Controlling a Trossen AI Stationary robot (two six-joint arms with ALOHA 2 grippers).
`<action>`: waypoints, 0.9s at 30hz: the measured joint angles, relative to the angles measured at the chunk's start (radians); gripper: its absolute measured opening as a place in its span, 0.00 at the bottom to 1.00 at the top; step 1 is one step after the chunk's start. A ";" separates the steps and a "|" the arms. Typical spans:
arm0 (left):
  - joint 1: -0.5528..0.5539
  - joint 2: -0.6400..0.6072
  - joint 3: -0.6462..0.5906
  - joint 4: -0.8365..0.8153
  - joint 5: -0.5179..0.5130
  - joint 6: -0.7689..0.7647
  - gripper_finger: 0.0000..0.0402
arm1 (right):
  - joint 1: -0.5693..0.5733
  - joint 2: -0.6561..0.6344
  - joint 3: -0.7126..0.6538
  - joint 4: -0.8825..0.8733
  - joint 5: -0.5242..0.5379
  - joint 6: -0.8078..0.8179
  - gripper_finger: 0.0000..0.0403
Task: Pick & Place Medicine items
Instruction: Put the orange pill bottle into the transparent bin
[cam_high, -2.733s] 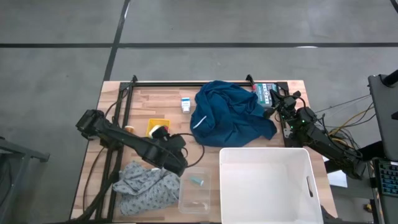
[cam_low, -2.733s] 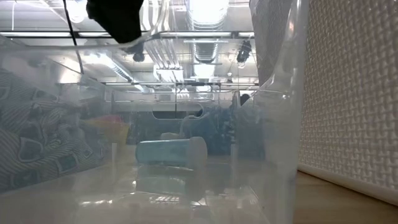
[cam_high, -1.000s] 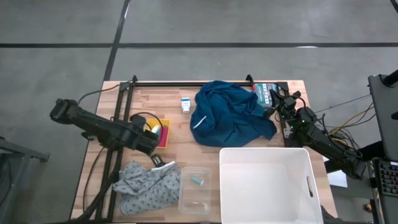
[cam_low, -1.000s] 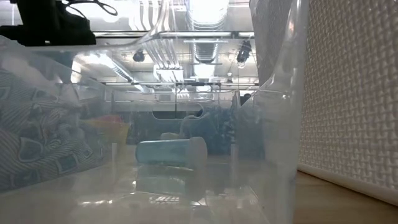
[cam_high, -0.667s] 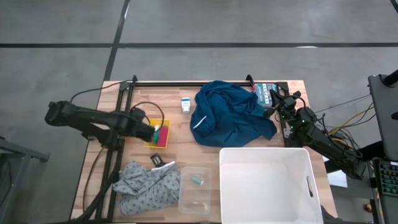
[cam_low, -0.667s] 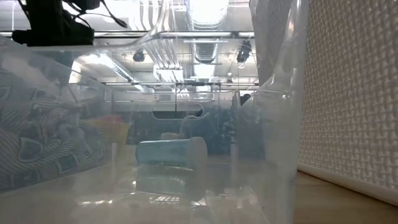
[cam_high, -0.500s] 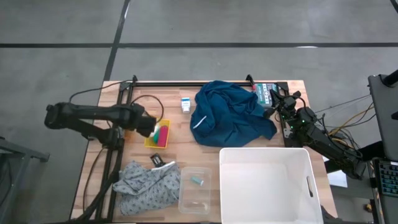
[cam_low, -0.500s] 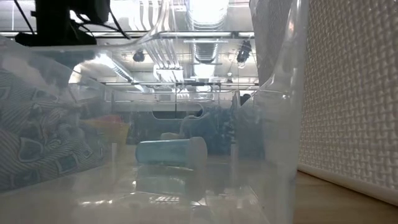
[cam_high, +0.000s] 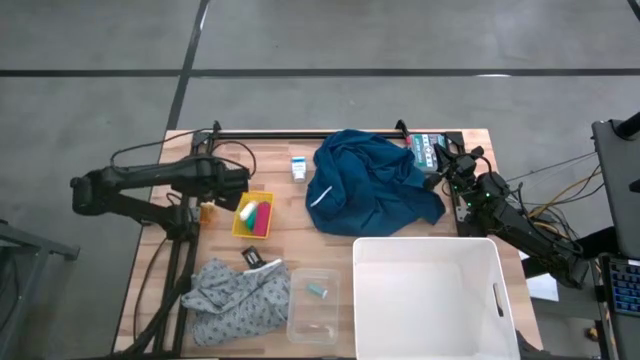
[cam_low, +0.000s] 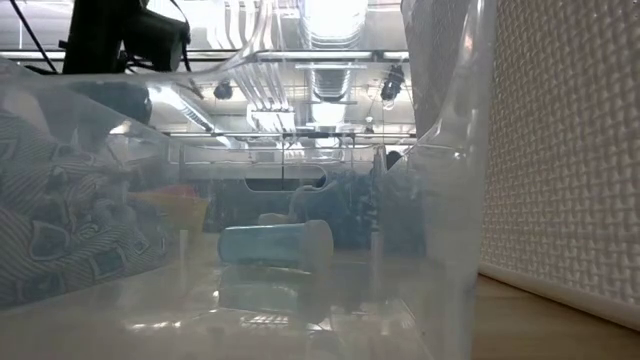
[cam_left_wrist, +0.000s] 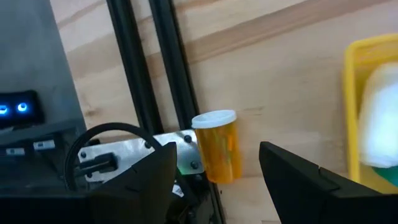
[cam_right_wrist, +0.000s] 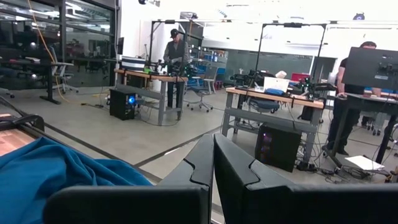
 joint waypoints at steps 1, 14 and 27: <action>0.008 0.000 -0.005 0.001 0.008 0.009 0.58 | 0.000 0.000 0.000 0.000 0.000 0.000 0.02; 0.126 0.000 -0.048 0.041 0.034 0.116 0.59 | 0.000 0.000 0.000 0.000 0.000 0.000 0.02; 0.194 0.064 -0.067 0.108 0.058 0.172 0.59 | 0.000 0.000 0.000 0.000 0.000 0.000 0.02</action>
